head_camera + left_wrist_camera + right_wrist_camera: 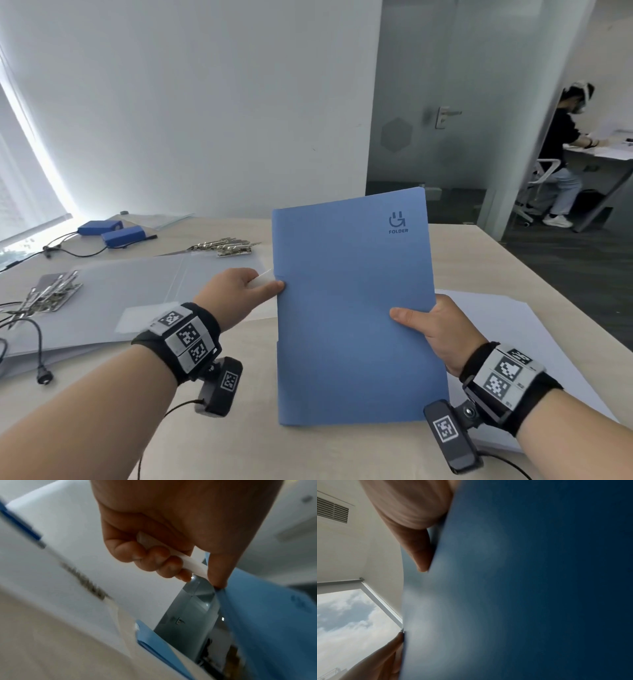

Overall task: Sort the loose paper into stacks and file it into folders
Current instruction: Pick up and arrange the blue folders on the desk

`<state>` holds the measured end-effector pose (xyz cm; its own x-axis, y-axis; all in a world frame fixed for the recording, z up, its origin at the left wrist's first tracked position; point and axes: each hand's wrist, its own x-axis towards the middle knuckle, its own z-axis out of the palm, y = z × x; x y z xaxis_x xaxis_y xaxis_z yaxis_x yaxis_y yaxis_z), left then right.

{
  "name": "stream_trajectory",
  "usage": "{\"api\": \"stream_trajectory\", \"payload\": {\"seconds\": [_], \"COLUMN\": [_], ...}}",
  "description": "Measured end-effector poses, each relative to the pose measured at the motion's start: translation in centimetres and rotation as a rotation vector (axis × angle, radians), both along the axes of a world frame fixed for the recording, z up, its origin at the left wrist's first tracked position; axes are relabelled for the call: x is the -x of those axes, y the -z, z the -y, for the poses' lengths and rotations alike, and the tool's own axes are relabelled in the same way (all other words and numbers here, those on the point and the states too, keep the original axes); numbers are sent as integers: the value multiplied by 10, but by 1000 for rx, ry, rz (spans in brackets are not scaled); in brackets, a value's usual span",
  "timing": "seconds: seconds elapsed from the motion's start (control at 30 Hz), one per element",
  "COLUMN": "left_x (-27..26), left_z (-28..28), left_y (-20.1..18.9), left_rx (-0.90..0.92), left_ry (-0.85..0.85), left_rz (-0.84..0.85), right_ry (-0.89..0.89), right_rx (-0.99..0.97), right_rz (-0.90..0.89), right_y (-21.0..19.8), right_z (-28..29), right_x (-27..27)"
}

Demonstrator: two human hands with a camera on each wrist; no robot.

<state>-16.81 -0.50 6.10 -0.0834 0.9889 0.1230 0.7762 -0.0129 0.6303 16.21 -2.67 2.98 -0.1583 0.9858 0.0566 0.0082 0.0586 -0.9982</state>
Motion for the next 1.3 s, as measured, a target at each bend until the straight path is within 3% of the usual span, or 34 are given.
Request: {"api": "stream_trajectory", "payload": {"seconds": [0.1, 0.23, 0.4, 0.73, 1.0, 1.13, 1.3], "left_x": [5, 7, 5, -33, -53, -50, -50], "left_z": [0, -3, -2, 13, 15, 15, 22], "left_y": [-9, -14, -11, 24, 36, 43, 64], "left_rx": [31, 83, 117, 142, 161, 238, 373], "left_ry": [-3, 6, 32, 48, 88, 194, 236], "left_rz": [-265, -276, -114, 650, 1047, 1122, 829], "right_ry": [-23, -25, -30, -4, 12, 63, 199], "right_rx": [-1, 4, 19, 39, 72, 89, 175], "right_rz": [18, 23, -1, -88, -113, -136, -214], "right_y": [1, 3, 2, 6, 8, 9, 11], "right_z": [0, -1, -1, -1, -4, -12, -36], "right_x": [2, 4, 5, 12, 13, 8, -4]}}
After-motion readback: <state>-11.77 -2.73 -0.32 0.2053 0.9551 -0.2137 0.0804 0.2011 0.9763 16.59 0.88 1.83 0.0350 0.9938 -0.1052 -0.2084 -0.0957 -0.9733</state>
